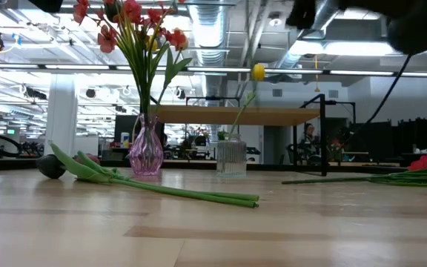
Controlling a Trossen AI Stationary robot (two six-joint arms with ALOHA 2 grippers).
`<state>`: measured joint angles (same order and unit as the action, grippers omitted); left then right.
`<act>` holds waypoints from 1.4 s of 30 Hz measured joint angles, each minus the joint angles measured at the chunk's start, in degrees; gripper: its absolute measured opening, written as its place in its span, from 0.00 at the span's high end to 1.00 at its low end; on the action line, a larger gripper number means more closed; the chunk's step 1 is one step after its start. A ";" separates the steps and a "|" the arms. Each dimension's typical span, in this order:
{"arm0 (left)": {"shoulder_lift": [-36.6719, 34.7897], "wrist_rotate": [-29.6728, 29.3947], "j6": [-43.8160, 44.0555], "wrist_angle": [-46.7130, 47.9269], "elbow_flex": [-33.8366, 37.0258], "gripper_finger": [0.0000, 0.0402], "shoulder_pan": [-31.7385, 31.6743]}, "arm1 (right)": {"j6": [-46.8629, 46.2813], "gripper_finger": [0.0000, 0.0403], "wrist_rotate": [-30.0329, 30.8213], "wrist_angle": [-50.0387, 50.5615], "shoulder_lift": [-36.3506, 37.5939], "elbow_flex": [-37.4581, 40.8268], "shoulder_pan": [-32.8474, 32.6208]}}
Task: Pick and place flowers into a vace then onto a shelf
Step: Put the right black tulip into the transparent vase
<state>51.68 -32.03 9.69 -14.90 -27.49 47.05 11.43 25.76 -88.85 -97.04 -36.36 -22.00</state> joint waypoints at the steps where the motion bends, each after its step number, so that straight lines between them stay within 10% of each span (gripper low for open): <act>1: 0.00 -0.48 -0.06 0.00 0.00 0.70 0.00 | -0.66 1.00 0.11 2.09 0.71 0.58 1.33; 21: 0.02 -1.67 -0.52 1.01 0.00 0.70 0.00 | -9.93 1.00 -6.61 -0.99 -1.08 -1.16 23.37; 42: 0.02 -1.86 -1.53 0.96 0.00 0.70 0.00 | -13.95 1.00 -6.23 4.14 -1.65 -1.14 27.37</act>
<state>51.70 -33.89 8.16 -13.93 -27.49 47.05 -2.52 19.53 -84.71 -98.70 -37.50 5.37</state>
